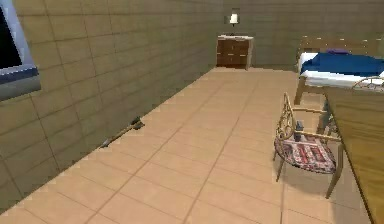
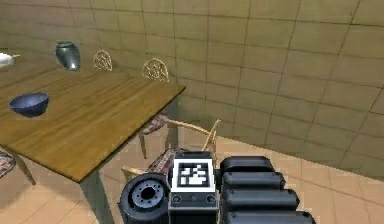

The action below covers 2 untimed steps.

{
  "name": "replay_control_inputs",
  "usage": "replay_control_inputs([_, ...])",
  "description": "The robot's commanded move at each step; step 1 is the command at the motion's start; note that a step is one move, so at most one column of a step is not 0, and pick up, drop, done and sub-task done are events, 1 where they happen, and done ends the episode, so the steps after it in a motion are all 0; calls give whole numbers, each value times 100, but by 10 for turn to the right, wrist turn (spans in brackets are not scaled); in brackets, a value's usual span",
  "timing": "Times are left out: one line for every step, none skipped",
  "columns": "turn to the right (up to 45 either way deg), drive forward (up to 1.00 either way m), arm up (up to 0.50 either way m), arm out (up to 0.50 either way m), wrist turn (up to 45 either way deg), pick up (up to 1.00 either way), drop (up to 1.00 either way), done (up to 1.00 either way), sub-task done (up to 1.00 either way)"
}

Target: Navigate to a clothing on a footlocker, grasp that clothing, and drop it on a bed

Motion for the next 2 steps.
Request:
replay_control_inputs([30, 0, 0, 0, 0, 0, 0, 0, 0])
replay_control_inputs([0, 100, 0, 0, 0, 0, 0, 0, 0])
